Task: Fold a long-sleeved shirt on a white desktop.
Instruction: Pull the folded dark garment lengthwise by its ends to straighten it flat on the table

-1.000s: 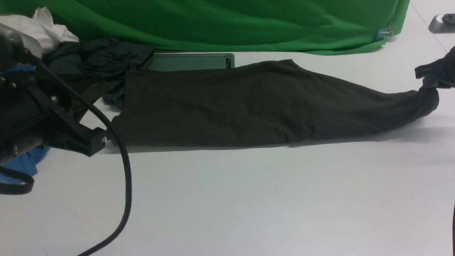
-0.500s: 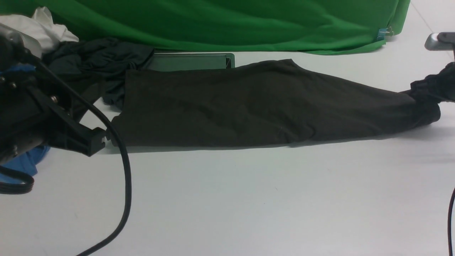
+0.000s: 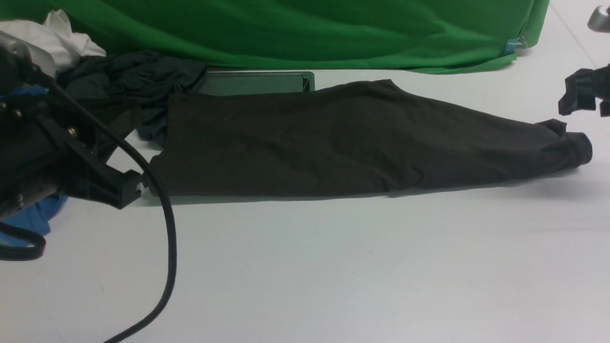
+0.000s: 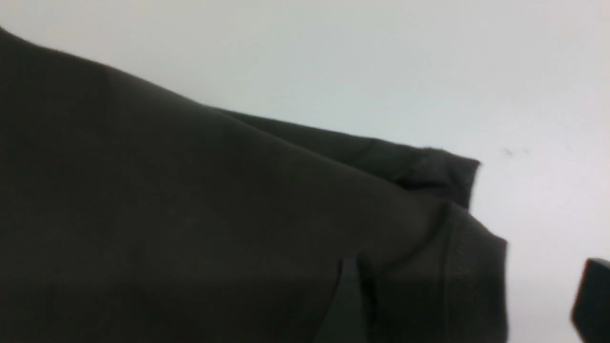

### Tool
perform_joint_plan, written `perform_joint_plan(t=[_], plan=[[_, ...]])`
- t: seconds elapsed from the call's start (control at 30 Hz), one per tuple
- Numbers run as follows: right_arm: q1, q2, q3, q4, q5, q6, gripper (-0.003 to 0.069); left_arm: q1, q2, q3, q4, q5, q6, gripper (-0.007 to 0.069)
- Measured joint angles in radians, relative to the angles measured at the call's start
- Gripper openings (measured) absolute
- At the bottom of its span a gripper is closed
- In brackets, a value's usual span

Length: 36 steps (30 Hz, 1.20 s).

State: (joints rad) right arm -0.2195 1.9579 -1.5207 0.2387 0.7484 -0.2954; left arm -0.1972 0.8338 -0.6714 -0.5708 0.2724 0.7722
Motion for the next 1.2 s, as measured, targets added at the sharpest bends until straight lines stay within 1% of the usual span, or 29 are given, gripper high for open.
perform_joint_plan(t=[0.03,0.07,0.23,0.43,0.83,0.9,0.97,1.03,1.07,1.1,1.17,1.2], plan=[[0.000,0.004,0.000,-0.009,0.003,0.004,0.0607,0.000,0.000,0.000,0.000,0.000,0.000,0.0017],[0.000,0.013,0.000,-0.020,0.005,0.007,0.0646,0.000,0.000,0.000,0.000,0.000,0.000,0.0017],[0.000,0.062,0.000,-0.028,-0.009,0.021,0.0687,0.000,0.000,0.000,0.000,0.000,0.000,0.0017],[0.000,0.110,0.000,-0.030,-0.098,0.023,0.0691,0.000,0.000,0.000,0.000,0.000,0.000,0.0017],[0.040,0.195,-0.005,-0.031,-0.113,0.023,0.0687,0.000,0.000,0.000,0.000,-0.001,0.000,0.0017],[0.046,0.197,-0.006,-0.032,-0.116,0.021,0.0663,0.000,0.000,0.000,0.000,-0.001,0.000,0.0017],[0.052,0.197,-0.006,-0.032,-0.116,0.020,0.0605,0.000,0.000,0.000,0.000,-0.001,0.000,0.0017],[0.059,0.197,-0.006,-0.032,-0.116,0.019,0.0497,0.000,0.000,0.000,0.000,-0.001,0.000,0.0017],[0.059,0.197,-0.006,-0.032,-0.116,0.019,0.0486,0.000,0.000,0.000,0.000,-0.001,0.000,0.0017],[0.060,0.197,-0.006,-0.030,-0.116,0.019,0.0428,0.000,0.000,0.000,0.000,-0.001,0.000,0.0017],[0.063,0.197,-0.006,-0.023,-0.116,0.014,0.0267,0.000,0.000,0.000,0.000,-0.001,0.000,0.0017],[0.063,0.197,-0.006,-0.023,-0.116,0.011,0.0253,0.000,0.000,0.000,0.000,0.000,0.000,0.0017]])
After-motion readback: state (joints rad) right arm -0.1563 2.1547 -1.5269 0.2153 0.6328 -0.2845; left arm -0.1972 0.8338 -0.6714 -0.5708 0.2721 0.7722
